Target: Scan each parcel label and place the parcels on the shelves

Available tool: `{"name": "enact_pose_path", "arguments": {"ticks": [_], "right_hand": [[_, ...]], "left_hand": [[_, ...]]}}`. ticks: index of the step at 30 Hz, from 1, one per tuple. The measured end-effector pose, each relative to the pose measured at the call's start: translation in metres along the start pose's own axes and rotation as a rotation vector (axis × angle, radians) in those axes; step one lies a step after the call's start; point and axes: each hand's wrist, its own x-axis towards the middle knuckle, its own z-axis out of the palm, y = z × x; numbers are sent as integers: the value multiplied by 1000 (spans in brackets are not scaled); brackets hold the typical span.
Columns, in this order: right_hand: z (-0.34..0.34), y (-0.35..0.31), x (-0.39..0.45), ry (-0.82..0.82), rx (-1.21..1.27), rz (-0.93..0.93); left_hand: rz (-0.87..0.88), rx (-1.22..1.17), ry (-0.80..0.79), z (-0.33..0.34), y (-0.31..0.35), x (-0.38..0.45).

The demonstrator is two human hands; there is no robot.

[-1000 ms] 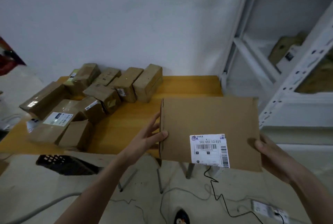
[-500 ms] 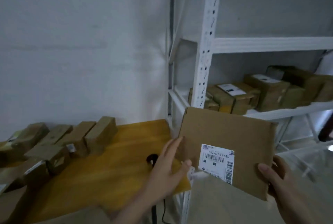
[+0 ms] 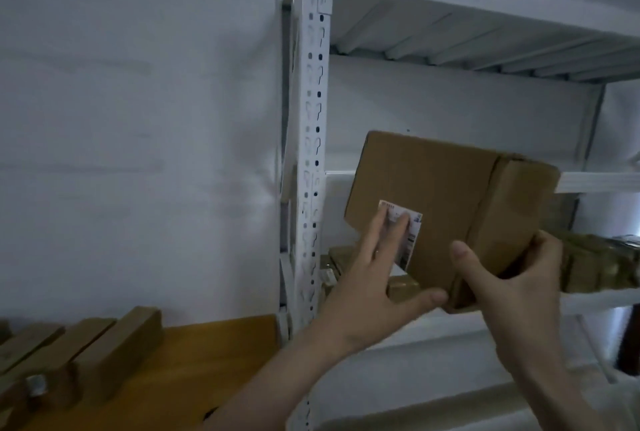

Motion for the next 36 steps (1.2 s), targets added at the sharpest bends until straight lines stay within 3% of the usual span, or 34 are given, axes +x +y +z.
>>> {"name": "enact_pose_path", "arguments": {"ticks": [8, 14, 19, 26, 36], "right_hand": [[69, -14, 107, -84, -105, -261], [138, 4, 150, -167, -254, -261], [170, 20, 168, -249, -236, -242], [191, 39, 188, -324, -222, -223], [204, 47, 199, -387, -321, -276]], "left_hand": [[-23, 155, 188, -35, -8, 102], [-91, 267, 387, -56, -49, 144], [-104, 375, 511, -65, -63, 161], [-192, 483, 595, -70, -68, 177], [-352, 577, 574, -63, -75, 193]]}}
